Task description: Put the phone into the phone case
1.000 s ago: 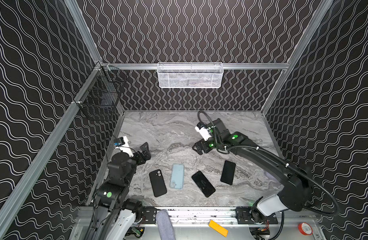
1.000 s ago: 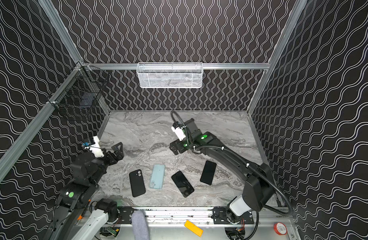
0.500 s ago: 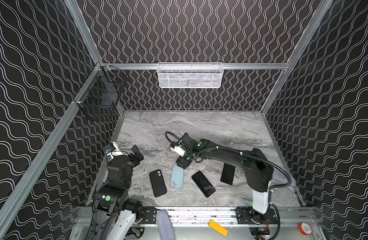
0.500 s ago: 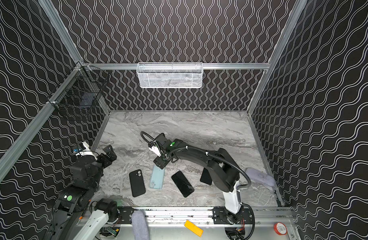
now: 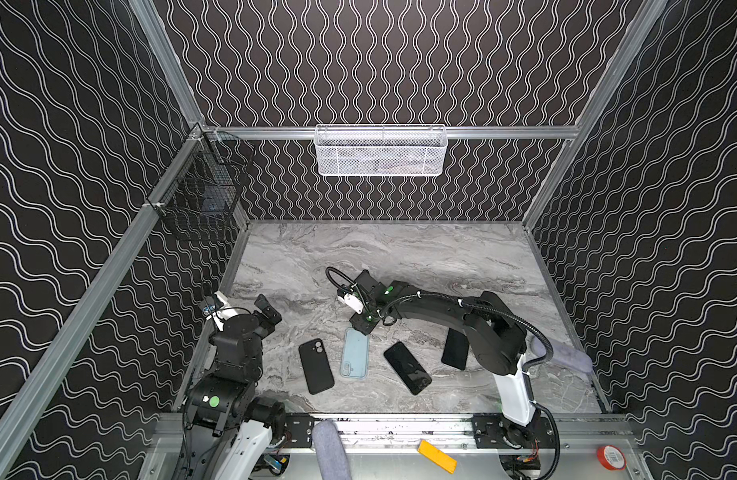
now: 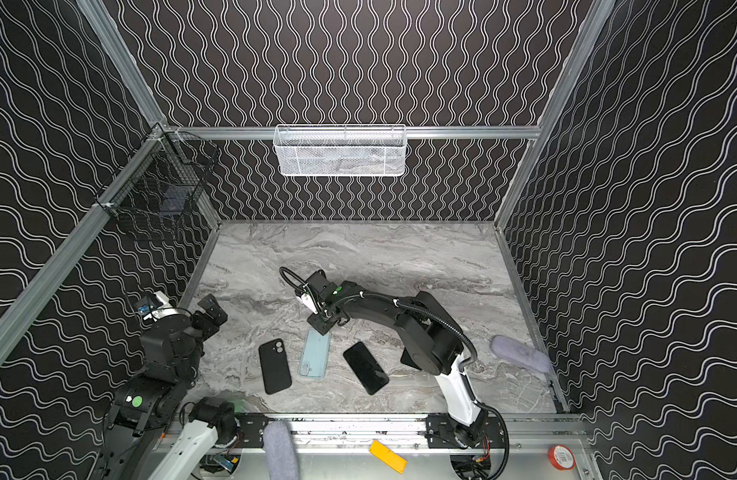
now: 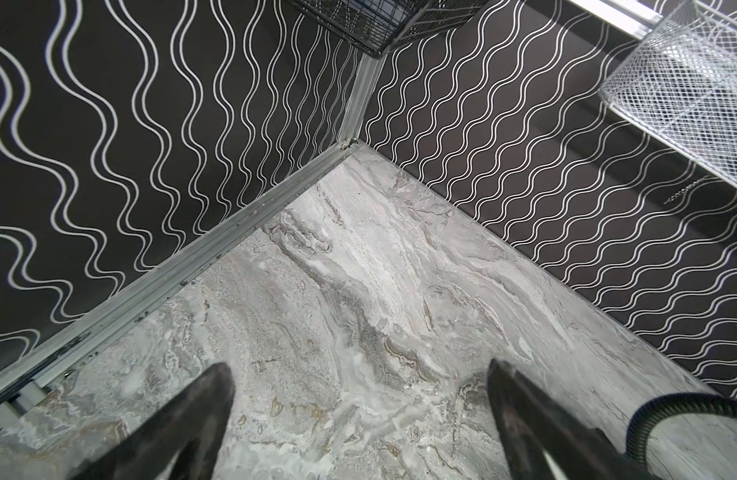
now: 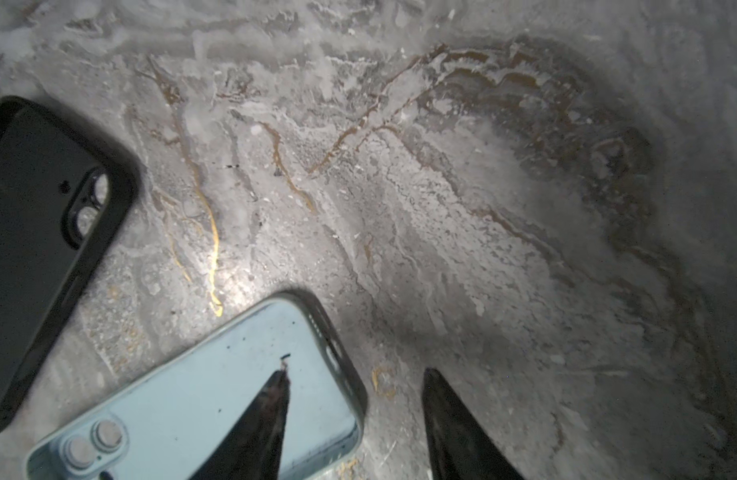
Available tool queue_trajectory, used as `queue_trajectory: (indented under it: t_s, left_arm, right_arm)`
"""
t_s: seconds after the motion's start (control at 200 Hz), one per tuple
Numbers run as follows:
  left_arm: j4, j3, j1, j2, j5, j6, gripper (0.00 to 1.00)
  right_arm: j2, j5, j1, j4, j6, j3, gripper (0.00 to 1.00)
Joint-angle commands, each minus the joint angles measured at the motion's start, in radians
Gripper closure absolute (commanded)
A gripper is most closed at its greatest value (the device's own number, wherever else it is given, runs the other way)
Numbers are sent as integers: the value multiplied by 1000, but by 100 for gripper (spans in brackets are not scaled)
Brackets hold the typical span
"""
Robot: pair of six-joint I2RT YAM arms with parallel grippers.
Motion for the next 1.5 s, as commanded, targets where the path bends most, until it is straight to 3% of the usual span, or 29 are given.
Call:
queue_trajectory:
  t_s: [0.0, 0.45, 0.616, 0.836, 0.941, 1.236, 1.492]
  left_arm:
    - [-8, 9, 2, 5, -35, 3, 1]
    - [2, 19, 2, 42, -31, -5, 1]
    - [38, -4, 2, 40, 3, -25, 1]
    - [34, 6, 2, 53, 5, -27, 1]
    - [40, 2, 2, 53, 12, -30, 1]
    - [53, 3, 2, 64, 32, -32, 1]
    - [56, -4, 2, 58, 67, -17, 4]
  right_arm:
    - [1, -3, 10, 15, 6, -7, 47]
    - [35, 2, 29, 5, -7, -6, 51]
    - [49, 16, 29, 13, -7, -6, 60]
    - [59, 105, 30, 34, 14, -14, 69]
    - [60, 151, 27, 39, 31, -19, 78]
    - [-18, 199, -23, 87, 142, -88, 92]
    - [-76, 198, -120, 48, 413, -90, 90]
